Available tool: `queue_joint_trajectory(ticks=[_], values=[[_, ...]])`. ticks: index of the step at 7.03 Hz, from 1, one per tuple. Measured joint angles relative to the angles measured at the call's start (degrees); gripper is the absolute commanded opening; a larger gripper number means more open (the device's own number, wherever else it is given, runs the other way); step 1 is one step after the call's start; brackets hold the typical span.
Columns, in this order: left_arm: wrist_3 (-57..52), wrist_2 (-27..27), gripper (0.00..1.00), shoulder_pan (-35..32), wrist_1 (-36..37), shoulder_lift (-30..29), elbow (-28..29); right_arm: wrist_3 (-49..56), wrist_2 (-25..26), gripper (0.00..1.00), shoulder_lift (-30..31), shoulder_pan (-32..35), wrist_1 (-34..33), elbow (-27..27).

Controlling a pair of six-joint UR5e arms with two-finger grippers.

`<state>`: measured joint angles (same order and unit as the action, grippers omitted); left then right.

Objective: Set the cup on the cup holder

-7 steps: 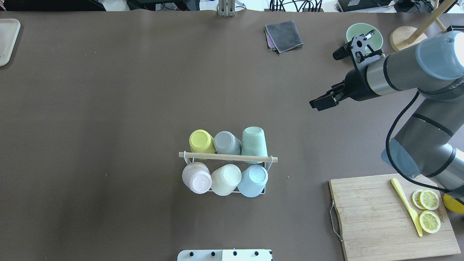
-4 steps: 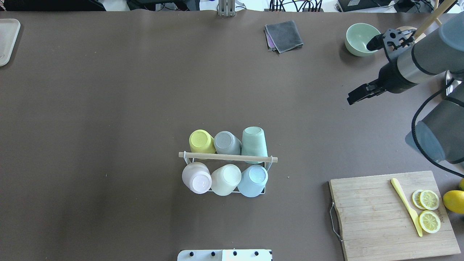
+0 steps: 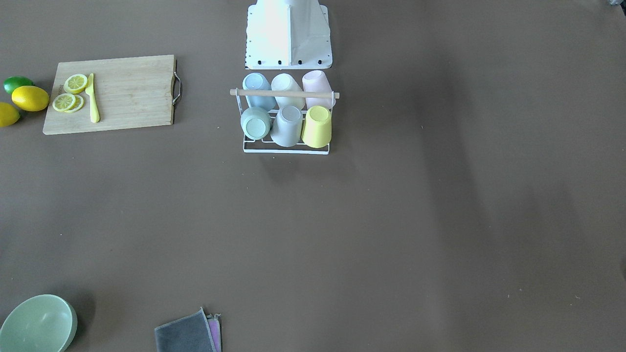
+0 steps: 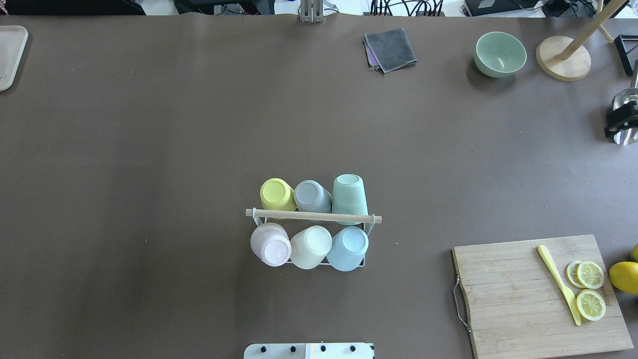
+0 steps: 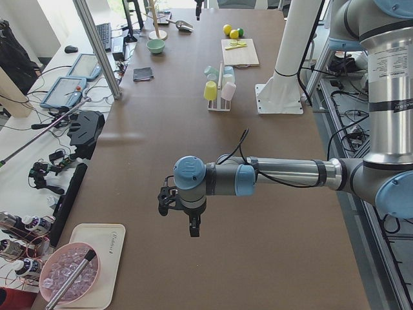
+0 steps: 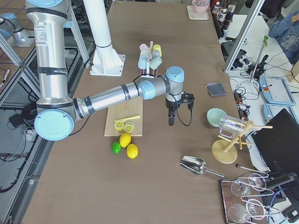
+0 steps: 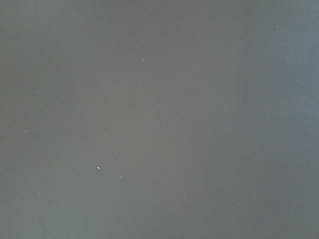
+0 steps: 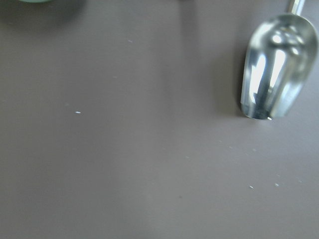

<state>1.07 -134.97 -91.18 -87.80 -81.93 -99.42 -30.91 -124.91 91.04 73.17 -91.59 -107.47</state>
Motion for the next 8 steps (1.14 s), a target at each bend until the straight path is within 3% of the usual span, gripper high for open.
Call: queue_joint_trajectory(ticks=[2,6,8], values=[[-0.14,0.04,0.98,0.03,-0.07,-0.13,0.27,6.30,-0.78,1.00,4.69,5.37,-0.85,2.25],[-0.19,0.06,0.98,0.04,-0.03,-0.59,0.23,33.03,-2.31,1.00,5.91,17.29,-0.46,13.76],[-0.19,0.06,0.98,0.04,-0.19,-0.72,0.20,35.32,-3.92,1.00,4.83,19.42,-0.47,15.35]])
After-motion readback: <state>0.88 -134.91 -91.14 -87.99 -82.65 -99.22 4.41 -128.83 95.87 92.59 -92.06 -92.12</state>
